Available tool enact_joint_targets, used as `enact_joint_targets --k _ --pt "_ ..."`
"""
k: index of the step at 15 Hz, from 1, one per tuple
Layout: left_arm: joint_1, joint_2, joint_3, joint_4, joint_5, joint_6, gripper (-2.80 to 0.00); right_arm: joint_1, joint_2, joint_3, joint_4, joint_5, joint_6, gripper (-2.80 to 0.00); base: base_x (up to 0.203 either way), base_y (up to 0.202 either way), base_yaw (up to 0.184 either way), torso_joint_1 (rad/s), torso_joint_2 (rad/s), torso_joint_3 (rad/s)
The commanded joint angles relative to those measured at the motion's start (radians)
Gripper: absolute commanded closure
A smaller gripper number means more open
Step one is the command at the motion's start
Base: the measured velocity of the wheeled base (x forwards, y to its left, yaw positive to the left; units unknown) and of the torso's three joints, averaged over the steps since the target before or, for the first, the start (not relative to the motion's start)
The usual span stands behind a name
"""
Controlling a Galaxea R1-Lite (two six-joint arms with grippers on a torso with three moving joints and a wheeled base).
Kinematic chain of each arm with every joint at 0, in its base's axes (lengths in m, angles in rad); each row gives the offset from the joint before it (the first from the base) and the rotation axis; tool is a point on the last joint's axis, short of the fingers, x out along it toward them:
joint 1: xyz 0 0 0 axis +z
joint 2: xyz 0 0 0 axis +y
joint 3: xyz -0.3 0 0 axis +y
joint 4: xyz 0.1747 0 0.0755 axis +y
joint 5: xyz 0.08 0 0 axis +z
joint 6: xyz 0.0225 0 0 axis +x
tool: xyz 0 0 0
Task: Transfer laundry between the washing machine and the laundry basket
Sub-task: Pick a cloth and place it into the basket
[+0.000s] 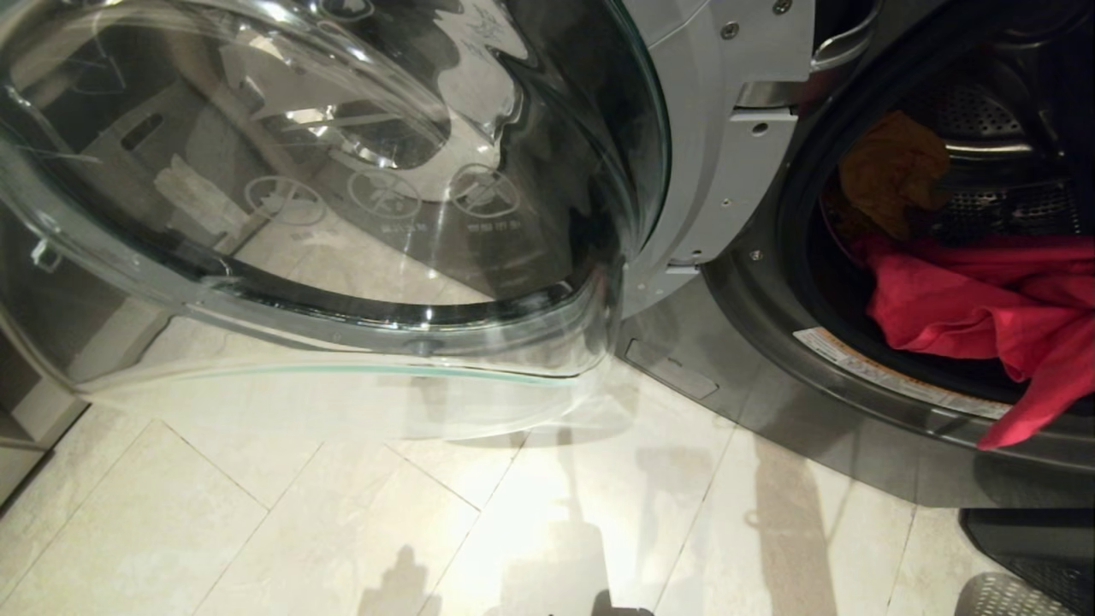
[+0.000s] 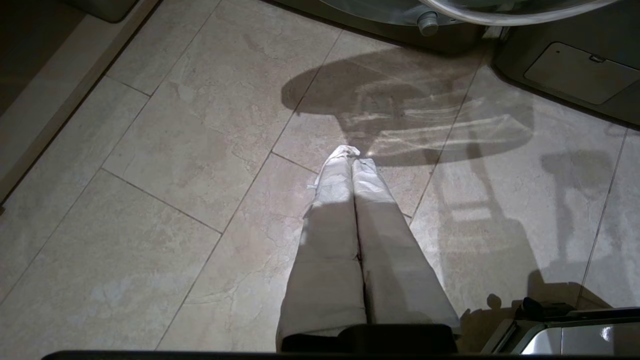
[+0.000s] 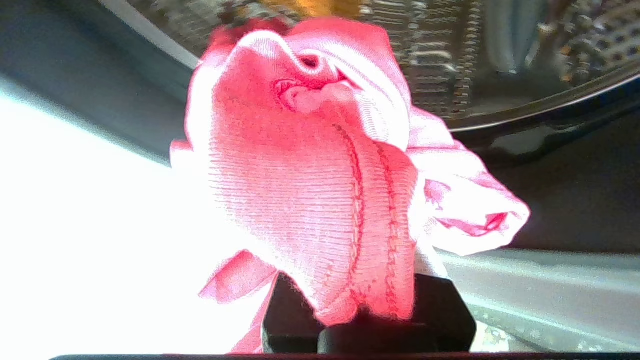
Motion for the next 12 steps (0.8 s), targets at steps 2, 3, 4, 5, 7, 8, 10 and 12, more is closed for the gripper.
enact_joint_targets --k 2,3,4,5,7,8,10,12 --pt "-0.001 0.000 0.040 -0.001 0.000 0.000 0.00 0.012 -0.159 -0.021 0.163 0.091 -0.016 0.00 0.000 0.000 0.000 0.000 0.00 0.000" --pt "0.000 0.000 0.040 -0.001 0.000 -0.001 0.00 0.015 -0.219 -0.060 0.316 0.152 -0.017 0.00 0.000 0.000 0.000 0.000 0.00 0.000" --pt "0.000 0.000 0.040 -0.001 0.000 -0.003 0.00 0.016 -0.276 -0.116 0.491 0.221 -0.018 0.00 0.000 0.000 0.000 0.000 0.00 0.000" --pt "-0.001 0.000 0.040 -0.001 0.000 -0.006 0.00 0.017 -0.324 -0.208 0.664 0.294 -0.018 0.00 0.000 0.000 0.000 0.000 0.00 0.000" --pt "-0.001 0.000 0.040 -0.001 0.001 -0.006 0.00 0.017 -0.384 -0.395 0.923 0.397 -0.019 0.00 0.000 0.000 0.000 0.000 0.00 0.000" --pt "0.000 0.000 0.040 -0.001 0.000 -0.009 0.00 0.017 -0.400 -0.475 0.997 0.429 -0.018 0.00 0.000 0.000 0.000 0.000 0.00 0.000" --pt "-0.001 0.000 0.040 -0.004 -0.009 -0.009 0.00 0.017 -0.413 -0.607 1.059 0.461 -0.007 0.00 0.000 0.000 0.000 0.000 0.00 0.000" --pt "0.000 0.000 0.040 -0.004 -0.009 -0.009 0.00 0.015 -0.416 -0.686 1.080 0.471 0.014 0.00 0.000 0.000 0.000 0.000 0.00 0.000"
